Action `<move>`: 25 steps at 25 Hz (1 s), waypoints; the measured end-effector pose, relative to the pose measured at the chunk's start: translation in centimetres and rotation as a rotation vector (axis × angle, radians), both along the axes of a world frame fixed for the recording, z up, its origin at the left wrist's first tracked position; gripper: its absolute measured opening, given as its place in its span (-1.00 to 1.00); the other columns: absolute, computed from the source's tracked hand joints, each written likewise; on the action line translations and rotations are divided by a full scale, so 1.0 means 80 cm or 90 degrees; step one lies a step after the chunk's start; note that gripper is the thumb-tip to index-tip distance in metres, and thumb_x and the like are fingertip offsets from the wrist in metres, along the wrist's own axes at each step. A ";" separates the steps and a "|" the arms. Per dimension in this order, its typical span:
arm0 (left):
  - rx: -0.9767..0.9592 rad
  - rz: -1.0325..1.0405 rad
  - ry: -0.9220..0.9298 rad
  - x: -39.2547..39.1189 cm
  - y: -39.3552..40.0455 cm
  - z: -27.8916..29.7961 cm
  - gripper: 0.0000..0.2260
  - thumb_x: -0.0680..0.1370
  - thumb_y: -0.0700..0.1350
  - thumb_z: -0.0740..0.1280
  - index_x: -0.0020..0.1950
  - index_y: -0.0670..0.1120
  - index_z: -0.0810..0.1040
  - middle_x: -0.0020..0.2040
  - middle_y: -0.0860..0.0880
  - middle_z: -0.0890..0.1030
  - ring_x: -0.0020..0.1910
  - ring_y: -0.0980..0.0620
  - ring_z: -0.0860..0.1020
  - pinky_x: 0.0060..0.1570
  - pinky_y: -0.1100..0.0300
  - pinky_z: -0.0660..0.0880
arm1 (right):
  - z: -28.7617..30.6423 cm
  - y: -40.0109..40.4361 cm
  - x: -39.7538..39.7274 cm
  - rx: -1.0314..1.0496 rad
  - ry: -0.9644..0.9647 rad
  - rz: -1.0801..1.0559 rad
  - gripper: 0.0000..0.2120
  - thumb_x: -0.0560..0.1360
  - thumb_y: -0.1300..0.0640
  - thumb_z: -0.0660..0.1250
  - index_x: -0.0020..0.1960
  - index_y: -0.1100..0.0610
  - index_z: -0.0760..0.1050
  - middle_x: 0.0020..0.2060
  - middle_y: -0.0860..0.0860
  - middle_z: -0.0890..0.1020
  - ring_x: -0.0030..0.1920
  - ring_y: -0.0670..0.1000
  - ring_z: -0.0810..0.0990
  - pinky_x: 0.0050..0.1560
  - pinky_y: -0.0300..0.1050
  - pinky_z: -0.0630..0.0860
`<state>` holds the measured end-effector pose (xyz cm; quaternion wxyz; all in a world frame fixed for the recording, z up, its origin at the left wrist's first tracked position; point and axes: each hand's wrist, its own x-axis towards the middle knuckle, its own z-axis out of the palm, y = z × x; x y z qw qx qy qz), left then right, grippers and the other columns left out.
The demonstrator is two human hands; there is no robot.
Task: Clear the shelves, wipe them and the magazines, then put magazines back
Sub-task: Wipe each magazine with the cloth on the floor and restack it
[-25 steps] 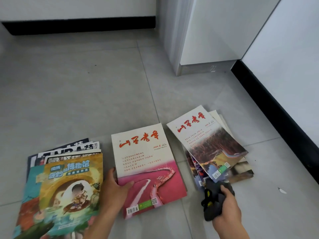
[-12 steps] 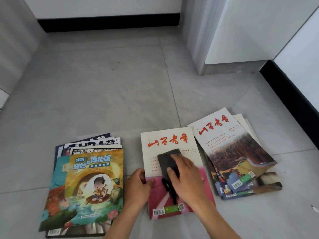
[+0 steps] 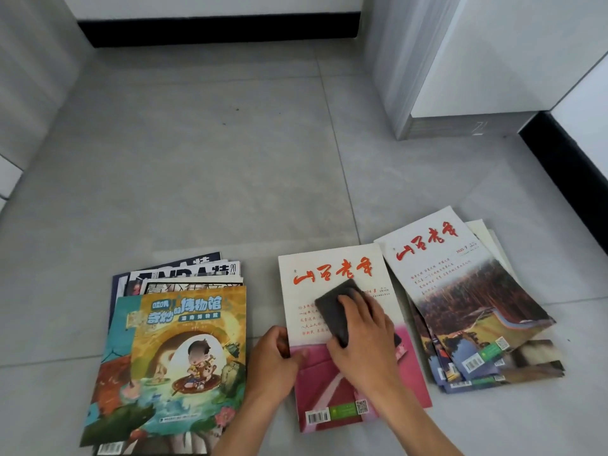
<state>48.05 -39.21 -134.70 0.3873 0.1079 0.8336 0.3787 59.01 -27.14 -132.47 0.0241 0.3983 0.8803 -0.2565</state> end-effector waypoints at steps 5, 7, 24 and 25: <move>0.009 -0.003 0.009 -0.003 -0.004 -0.008 -0.83 0.43 -0.21 0.49 -0.08 -0.02 0.55 -0.29 0.01 0.58 -0.30 0.03 0.55 -0.29 0.11 0.50 | 0.016 0.031 0.019 -0.152 0.016 0.048 -0.38 0.48 0.38 0.26 0.49 0.04 0.35 0.54 -0.08 0.26 0.51 0.01 0.29 0.48 -0.12 0.29; 0.013 0.003 -0.004 -0.002 -0.004 -0.007 -0.78 0.44 -0.26 0.46 -0.06 0.04 0.56 -0.24 0.02 0.64 -0.22 0.02 0.61 -0.21 0.07 0.58 | 0.007 0.028 0.029 0.071 0.041 0.047 -0.46 0.48 0.29 0.33 0.45 0.10 0.40 0.49 0.04 0.35 0.47 0.13 0.37 0.44 0.05 0.37; 0.020 -0.018 -0.003 -0.005 -0.001 0.002 -0.80 0.44 -0.16 0.53 -0.11 -0.02 0.51 -0.32 0.05 0.57 -0.35 0.15 0.51 -0.42 0.38 0.37 | 0.027 -0.015 0.024 0.025 -0.120 0.132 -0.37 0.54 -0.21 0.14 0.55 -0.03 0.16 0.39 -0.05 0.26 0.33 0.03 0.34 0.31 -0.01 0.41; 0.018 -0.017 0.003 -0.005 -0.001 0.001 -0.80 0.43 -0.16 0.53 -0.10 -0.02 0.51 -0.29 0.02 0.59 -0.34 0.12 0.53 -0.38 0.34 0.40 | 0.020 -0.020 0.028 0.023 -0.100 0.142 -0.39 0.56 -0.09 0.19 0.56 -0.02 0.13 0.41 -0.04 0.26 0.32 0.03 0.36 0.30 -0.05 0.44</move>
